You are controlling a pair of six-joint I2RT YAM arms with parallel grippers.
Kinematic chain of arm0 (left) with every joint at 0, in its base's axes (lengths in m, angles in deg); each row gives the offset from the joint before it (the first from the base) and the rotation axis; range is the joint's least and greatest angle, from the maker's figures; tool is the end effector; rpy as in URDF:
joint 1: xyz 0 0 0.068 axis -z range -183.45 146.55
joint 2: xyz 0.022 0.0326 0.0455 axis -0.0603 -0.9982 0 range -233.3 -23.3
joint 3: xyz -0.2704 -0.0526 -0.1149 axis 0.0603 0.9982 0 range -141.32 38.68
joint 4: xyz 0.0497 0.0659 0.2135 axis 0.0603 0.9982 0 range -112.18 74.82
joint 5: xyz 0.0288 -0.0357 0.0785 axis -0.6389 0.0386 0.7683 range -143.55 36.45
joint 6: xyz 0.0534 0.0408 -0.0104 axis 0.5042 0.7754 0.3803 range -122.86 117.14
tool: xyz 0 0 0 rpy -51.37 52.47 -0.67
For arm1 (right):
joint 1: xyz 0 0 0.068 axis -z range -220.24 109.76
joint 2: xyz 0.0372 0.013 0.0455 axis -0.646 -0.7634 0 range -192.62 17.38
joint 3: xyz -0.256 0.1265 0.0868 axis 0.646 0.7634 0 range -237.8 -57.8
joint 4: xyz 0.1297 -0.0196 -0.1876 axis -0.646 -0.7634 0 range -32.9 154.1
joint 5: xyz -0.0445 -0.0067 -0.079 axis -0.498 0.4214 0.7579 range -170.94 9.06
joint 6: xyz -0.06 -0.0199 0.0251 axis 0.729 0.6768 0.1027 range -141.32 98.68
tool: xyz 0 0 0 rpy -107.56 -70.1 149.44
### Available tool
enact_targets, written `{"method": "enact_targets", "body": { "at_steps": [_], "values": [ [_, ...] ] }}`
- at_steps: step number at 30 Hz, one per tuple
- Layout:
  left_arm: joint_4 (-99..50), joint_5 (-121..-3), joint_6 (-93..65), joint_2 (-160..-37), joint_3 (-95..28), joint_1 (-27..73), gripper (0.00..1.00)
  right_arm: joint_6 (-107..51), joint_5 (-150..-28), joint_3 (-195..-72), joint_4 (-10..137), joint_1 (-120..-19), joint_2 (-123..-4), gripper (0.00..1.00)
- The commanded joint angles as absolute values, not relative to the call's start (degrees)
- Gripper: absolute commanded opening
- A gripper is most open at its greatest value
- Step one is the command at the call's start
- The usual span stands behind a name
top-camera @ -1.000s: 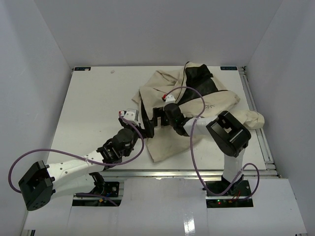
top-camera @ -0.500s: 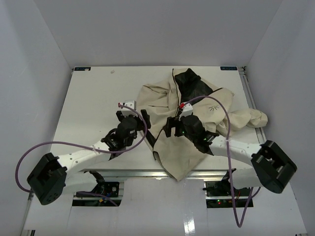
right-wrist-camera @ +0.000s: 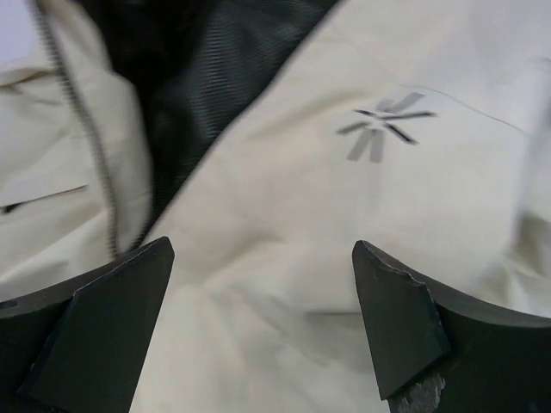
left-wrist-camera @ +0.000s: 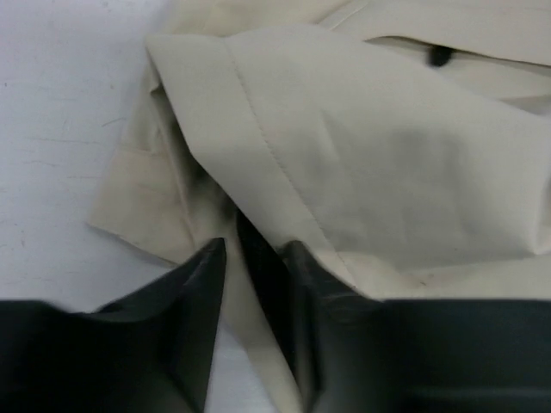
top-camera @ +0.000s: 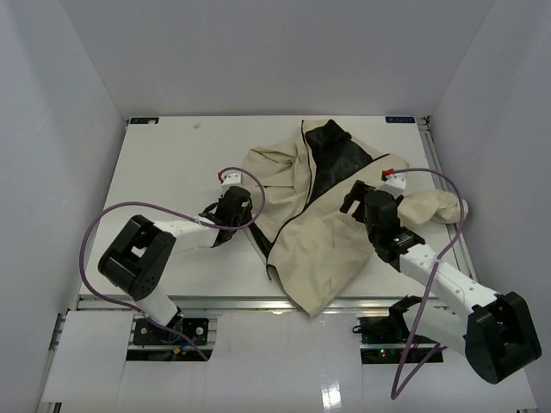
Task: Zip up the jacket
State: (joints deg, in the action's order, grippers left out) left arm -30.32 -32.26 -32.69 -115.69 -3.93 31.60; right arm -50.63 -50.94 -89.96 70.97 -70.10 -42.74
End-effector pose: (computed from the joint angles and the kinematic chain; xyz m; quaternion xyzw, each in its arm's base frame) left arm 0.2625 -0.1600 0.1992 -0.0347 0.8991 -0.0738 0.4301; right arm 0.1888 0.0770 0.2762 0.1426 0.7972 0.0842 0.5806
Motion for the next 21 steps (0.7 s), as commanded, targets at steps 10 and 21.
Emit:
{"method": "enact_targets", "body": {
  "at_steps": [10,21],
  "values": [
    [-34.11,-36.49,-49.12,-99.15,12.8,22.56,0.16,-49.42,-66.54,-79.11,93.81,-63.27,-52.79,0.91],
    [-37.97,-38.04,-49.5,-81.53,25.46,23.09,0.21,-38.27,-76.23,-102.17,91.88,-57.94,-78.03,0.92]
  ]
}}
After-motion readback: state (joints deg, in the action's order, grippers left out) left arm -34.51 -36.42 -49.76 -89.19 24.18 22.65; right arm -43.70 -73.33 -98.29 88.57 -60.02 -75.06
